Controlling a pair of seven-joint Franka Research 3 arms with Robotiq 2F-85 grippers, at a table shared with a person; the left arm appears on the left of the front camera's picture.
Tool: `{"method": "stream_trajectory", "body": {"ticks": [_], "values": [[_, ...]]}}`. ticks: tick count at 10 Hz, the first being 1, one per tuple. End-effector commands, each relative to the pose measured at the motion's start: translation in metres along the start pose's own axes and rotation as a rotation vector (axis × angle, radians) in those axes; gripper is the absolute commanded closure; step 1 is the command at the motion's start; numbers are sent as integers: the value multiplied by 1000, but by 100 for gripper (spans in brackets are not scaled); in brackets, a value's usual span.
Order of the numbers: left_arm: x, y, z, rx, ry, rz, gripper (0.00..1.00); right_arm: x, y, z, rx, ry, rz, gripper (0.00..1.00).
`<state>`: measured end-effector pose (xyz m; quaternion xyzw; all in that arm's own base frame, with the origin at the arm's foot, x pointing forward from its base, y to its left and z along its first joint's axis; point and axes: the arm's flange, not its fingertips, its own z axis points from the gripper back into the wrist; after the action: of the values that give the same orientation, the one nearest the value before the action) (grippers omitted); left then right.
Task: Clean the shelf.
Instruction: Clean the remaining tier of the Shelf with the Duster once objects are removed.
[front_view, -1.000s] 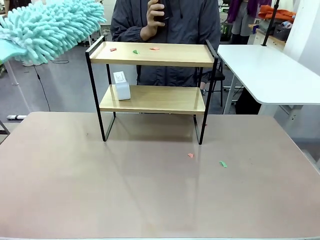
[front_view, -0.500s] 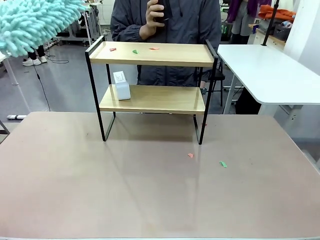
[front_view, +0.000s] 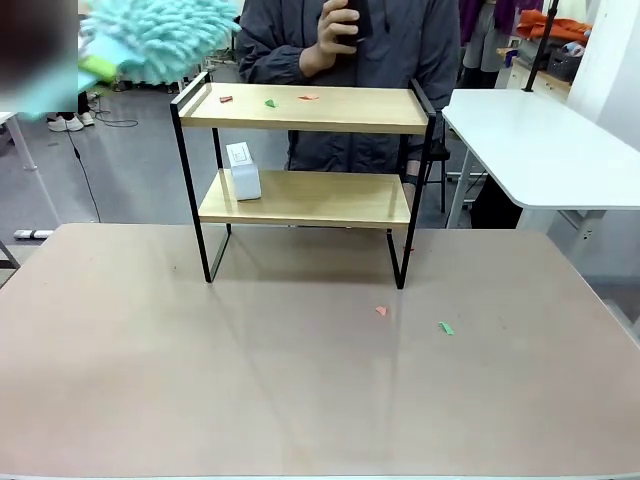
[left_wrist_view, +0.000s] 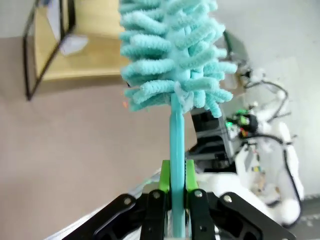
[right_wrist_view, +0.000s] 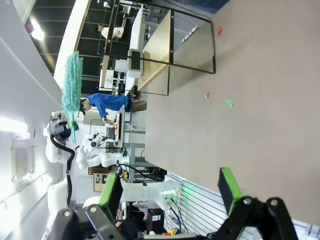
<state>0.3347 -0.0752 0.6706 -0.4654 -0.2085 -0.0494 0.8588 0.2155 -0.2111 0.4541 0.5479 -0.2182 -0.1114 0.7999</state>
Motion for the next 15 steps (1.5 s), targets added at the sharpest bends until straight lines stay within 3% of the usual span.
{"method": "stream_trajectory", "body": {"ticks": [1,2,3,4,10,15], "values": [[47,2,0,50,-5,94,88,2,1,0,15,-6,25,0],[47,-3,-3,159,-102,111,88,2,1,0,15,-6,25,0],[55,-4,-7,172,-163,120,88,2,1,0,15,-6,25,0],[57,-1,-17,185,-162,104,88,2,1,0,15,-6,25,0],[62,16,-70,321,-107,52,88,2,1,0,15,-6,25,0],[60,25,-96,384,8,60,88,2,1,0,15,-6,25,0]]}}
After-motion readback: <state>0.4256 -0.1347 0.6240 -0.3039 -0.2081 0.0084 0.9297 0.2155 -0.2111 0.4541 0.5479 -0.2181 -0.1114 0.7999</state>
